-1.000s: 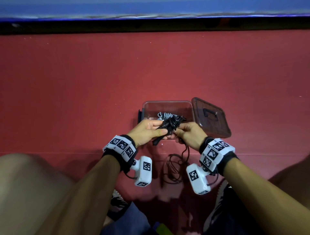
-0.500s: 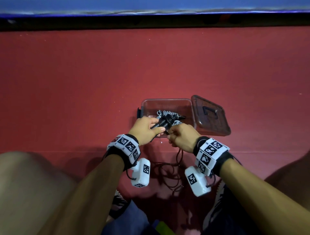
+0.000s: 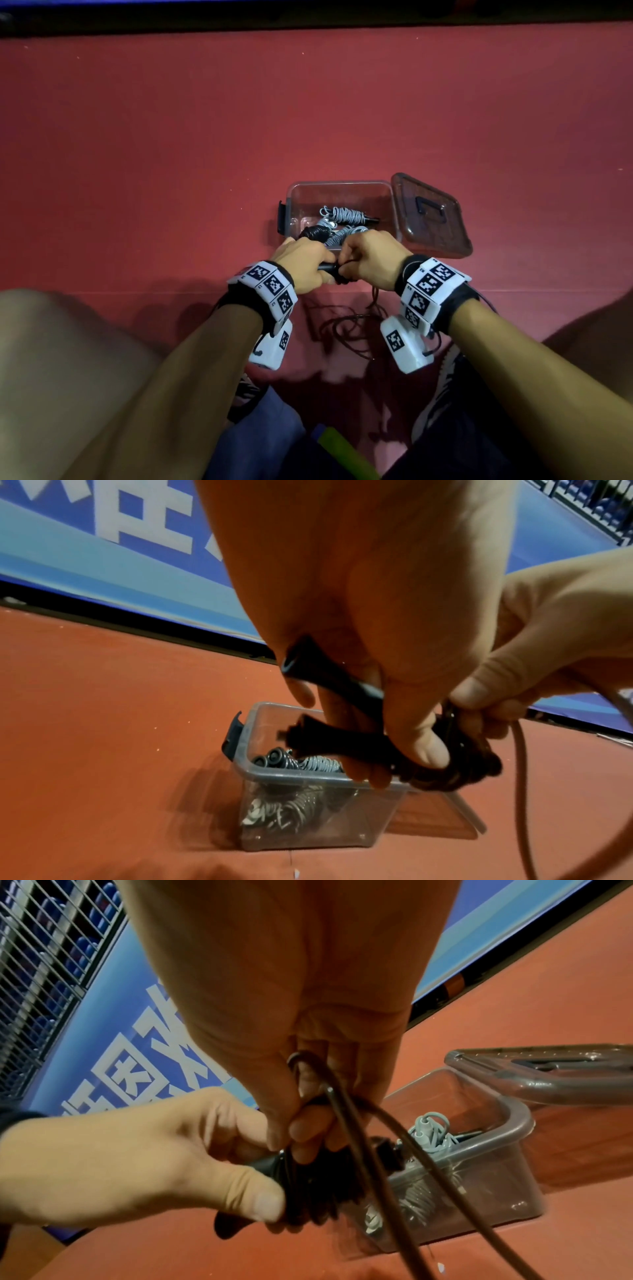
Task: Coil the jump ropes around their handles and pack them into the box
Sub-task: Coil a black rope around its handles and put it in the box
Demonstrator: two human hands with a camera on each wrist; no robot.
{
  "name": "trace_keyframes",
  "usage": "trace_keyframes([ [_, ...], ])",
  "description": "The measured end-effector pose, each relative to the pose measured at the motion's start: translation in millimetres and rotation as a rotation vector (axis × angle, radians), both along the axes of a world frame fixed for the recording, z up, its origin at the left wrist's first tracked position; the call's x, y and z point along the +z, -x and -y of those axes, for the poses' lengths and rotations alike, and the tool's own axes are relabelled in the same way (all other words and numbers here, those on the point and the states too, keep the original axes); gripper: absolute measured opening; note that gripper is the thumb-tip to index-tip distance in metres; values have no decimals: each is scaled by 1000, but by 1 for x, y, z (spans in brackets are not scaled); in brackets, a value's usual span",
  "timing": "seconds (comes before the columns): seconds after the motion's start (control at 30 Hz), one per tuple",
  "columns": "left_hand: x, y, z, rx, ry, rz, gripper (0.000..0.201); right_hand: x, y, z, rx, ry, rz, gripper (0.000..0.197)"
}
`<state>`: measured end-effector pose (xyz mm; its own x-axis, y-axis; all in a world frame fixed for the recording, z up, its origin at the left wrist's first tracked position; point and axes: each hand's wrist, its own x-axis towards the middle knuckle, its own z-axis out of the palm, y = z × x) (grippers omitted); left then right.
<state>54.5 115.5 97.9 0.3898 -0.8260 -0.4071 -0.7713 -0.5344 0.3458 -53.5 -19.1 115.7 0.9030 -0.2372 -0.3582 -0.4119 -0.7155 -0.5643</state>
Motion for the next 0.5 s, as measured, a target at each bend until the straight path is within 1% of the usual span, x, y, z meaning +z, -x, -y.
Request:
trace_keyframes([
  [0.1,2,-1,0,-32,-20,-26,30,-3,1,3,-5,-12,32,11],
  [0.23,2,-6,0,-31,-26,-132,26,-3,1,6,-23,-51,99,9],
  [0.33,-2,-15,-3,56,9,-304,32,-4,2,11,-100,-94,139,14],
  [0.37,-1,-17,-4,84,23,-358,31,-5,3,14,-128,-104,154,16],
  [0.43,-1,-20,-7,118,52,-458,17,-6,4,16,-171,-132,186,21],
  [0.5,-1,-22,-8,165,61,-550,12,-8,5,17,-232,-222,211,19],
])
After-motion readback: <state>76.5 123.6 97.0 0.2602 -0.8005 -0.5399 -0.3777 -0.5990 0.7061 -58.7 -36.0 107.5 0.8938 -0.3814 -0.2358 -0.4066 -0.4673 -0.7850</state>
